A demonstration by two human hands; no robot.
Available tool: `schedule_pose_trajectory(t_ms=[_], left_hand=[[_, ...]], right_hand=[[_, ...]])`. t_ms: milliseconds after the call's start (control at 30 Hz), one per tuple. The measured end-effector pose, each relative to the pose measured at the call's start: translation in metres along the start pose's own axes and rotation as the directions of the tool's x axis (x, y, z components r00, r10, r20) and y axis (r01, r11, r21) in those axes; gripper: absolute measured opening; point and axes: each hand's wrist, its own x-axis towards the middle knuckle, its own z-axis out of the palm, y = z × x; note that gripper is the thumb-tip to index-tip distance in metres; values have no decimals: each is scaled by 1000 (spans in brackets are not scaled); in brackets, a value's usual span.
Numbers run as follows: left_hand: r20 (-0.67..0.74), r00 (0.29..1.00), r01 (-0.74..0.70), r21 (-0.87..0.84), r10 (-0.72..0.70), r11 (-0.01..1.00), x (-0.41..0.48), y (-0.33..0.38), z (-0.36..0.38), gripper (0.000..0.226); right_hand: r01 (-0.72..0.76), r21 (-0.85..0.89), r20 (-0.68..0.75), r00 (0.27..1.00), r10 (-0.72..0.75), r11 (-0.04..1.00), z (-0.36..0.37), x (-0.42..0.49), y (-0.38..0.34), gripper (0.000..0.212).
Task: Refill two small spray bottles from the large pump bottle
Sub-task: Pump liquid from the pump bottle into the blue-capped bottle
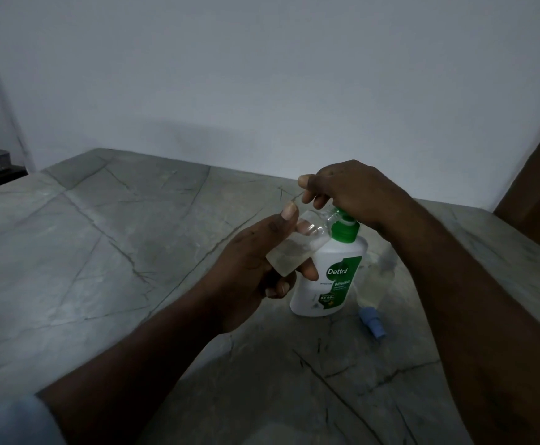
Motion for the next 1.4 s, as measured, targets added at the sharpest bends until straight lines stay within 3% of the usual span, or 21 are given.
schedule_pose_trajectory(t_ms=[200, 367, 533, 733, 1067, 1267, 1400], left_hand=[[12, 1000, 2, 8, -2, 1000, 0, -1, 1, 59], [26, 1000, -4, 19, 4, 1000, 0, 0, 2, 58], [23, 1000, -9, 25, 9, 1000, -1, 2, 3, 58], [-3, 1000, -6, 20, 6, 1000, 0, 0, 1, 61], [1, 1000, 14, 10, -14, 1000, 2, -3, 0, 59], [8, 1000, -3, -1, 3, 1000, 0, 1, 4, 58], [10, 1000, -4, 0, 4, 1000, 0, 0, 4, 57]], right_hand=[[-25, 42, -56, 998, 27, 999, 2, 3, 7, 42], [31, 113, -273, 962, 1, 993, -3, 3, 10, 42], [7, 105, -63, 998, -1, 994, -4, 0, 3, 42], [-21, 74, 17, 1000, 20, 997, -2, 0, 1, 42], [-3, 94, -25, 1000, 5, 996, 2, 3, 6, 44], [64, 99, -252, 967, -37, 993, -1, 4, 8, 44], [41, 166, -126, 992, -20, 985, 1, 3, 8, 41]])
